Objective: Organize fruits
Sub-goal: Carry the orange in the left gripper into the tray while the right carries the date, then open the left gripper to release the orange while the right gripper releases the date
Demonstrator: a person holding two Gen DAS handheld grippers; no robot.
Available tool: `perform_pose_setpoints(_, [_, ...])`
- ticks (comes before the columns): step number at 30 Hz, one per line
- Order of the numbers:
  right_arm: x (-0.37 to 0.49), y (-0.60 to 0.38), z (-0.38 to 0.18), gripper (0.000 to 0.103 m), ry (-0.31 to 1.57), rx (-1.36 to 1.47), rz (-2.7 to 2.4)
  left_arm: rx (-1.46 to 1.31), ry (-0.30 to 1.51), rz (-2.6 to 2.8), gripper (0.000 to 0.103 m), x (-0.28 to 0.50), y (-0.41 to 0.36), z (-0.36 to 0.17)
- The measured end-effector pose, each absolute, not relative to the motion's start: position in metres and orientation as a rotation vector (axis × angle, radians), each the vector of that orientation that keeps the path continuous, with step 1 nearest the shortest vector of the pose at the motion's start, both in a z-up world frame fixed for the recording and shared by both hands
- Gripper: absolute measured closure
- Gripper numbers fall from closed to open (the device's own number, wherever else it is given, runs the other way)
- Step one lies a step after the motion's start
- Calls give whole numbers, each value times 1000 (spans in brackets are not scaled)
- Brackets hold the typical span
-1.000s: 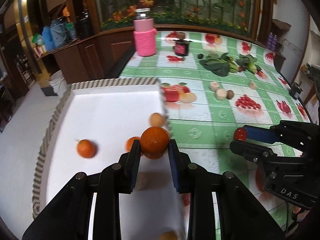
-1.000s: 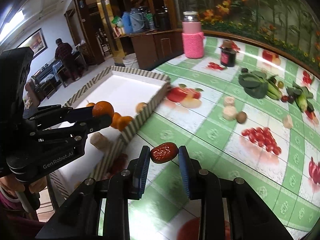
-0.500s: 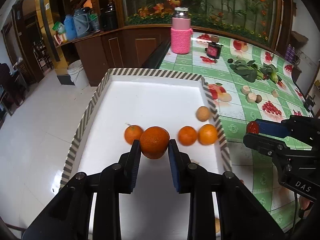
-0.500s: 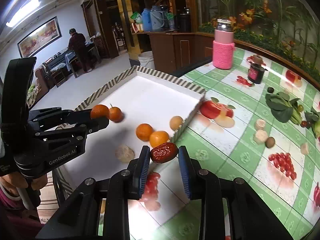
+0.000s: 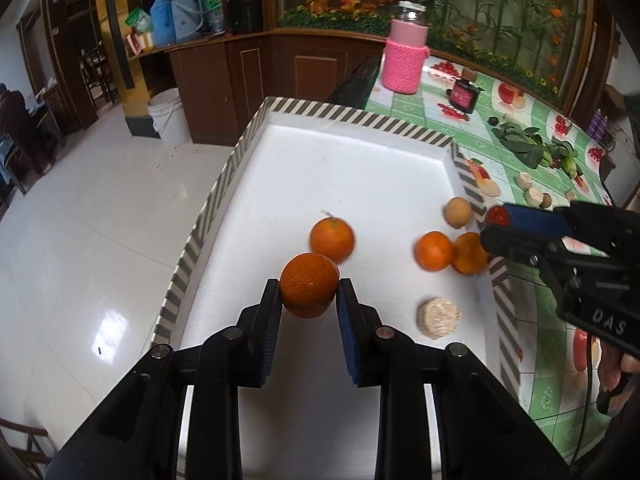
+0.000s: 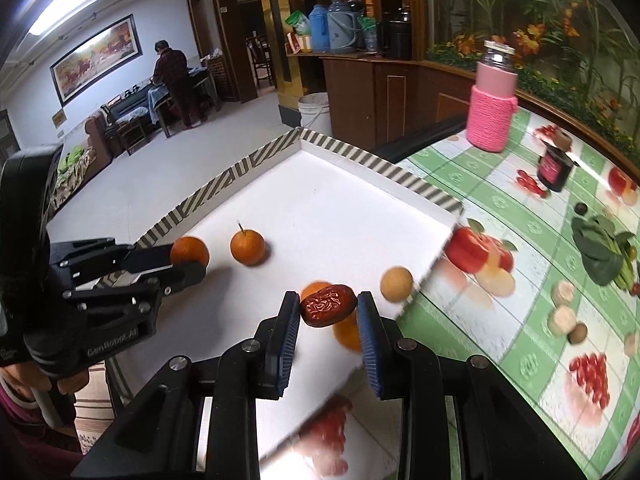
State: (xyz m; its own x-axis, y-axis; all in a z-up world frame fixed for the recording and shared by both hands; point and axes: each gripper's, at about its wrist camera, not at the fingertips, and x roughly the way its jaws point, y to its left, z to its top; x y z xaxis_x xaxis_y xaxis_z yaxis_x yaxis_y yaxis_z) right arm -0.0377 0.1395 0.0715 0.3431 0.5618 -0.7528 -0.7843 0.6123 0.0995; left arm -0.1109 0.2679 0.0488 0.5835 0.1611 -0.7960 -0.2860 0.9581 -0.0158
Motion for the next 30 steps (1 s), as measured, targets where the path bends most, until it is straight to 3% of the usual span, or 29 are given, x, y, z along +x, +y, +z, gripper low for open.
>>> perform_pose_setpoints(25, [20, 191, 22, 72, 947, -340, 871, -141, 965, 294, 77, -98, 268, 30])
perform_pose_setpoints(30, [17, 183, 29, 64, 936, -318, 868, -141, 966, 313, 76, -97, 268, 29])
